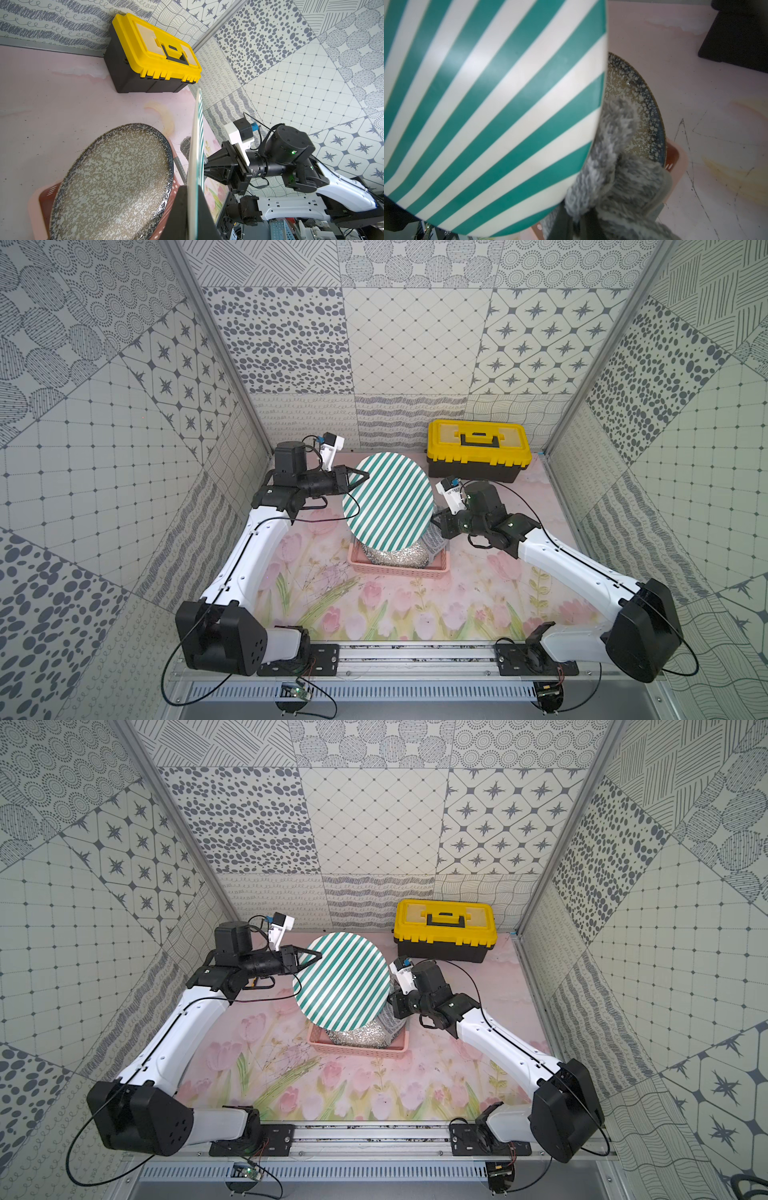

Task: Wipe the wet plate dry
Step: Wipe the plate with towel.

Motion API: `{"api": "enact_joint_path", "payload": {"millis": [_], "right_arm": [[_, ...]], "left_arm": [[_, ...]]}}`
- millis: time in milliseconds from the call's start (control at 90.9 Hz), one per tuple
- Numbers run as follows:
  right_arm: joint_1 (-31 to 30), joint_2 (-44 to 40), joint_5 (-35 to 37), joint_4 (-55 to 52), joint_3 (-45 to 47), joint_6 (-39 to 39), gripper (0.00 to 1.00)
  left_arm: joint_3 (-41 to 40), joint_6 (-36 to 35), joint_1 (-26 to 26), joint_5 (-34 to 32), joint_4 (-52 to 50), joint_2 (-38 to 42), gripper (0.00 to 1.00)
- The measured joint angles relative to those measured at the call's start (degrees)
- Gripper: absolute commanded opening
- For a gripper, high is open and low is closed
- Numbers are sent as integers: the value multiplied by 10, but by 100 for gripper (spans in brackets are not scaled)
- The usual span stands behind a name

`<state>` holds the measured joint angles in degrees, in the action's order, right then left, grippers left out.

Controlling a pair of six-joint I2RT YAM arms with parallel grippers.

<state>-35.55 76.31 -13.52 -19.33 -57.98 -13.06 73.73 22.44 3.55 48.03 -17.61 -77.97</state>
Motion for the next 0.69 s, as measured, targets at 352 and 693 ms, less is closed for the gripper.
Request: {"api": "enact_joint_path", "payload": {"millis": [352, 693], "right_arm": [[-61, 13, 24, -10, 0, 0, 0], [-122, 23, 55, -6, -2, 8, 0]], "left_arm": [[-5, 26, 0, -26, 36, 0, 0], [-8, 37, 0, -36, 46, 0, 0]]}}
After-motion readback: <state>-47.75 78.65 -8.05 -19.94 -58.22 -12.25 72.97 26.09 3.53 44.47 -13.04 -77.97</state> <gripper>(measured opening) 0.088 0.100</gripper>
